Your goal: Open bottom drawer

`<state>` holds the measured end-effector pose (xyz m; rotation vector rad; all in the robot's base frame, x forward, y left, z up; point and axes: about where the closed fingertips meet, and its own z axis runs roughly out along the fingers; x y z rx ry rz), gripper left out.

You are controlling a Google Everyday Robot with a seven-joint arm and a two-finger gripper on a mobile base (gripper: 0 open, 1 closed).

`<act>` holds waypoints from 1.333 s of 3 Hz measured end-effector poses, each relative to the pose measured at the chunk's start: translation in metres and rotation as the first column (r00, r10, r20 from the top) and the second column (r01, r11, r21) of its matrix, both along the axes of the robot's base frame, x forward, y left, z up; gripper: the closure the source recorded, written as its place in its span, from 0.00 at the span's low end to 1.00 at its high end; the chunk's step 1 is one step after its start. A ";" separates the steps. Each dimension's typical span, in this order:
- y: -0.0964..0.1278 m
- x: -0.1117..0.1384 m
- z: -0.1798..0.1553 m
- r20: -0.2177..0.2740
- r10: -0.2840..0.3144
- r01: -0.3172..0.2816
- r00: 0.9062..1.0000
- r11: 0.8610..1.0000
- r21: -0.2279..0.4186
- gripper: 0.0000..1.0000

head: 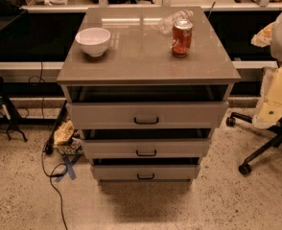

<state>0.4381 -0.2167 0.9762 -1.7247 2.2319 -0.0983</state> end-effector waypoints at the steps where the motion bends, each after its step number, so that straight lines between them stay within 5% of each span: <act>1: 0.000 0.000 0.000 0.000 0.000 0.000 1.000 1.000 0.000 0.00; 2: -0.008 0.005 -0.025 -0.048 0.025 -0.024 0.999 1.000 0.018 0.00; 3: -0.015 0.003 -0.096 -0.148 0.105 -0.096 0.983 0.993 0.072 0.00; 4: -0.012 -0.024 -0.191 -0.270 0.240 -0.198 0.932 0.965 0.174 0.00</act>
Offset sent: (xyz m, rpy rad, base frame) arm 0.0097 -0.0215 -0.0646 0.0411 0.1391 0.0602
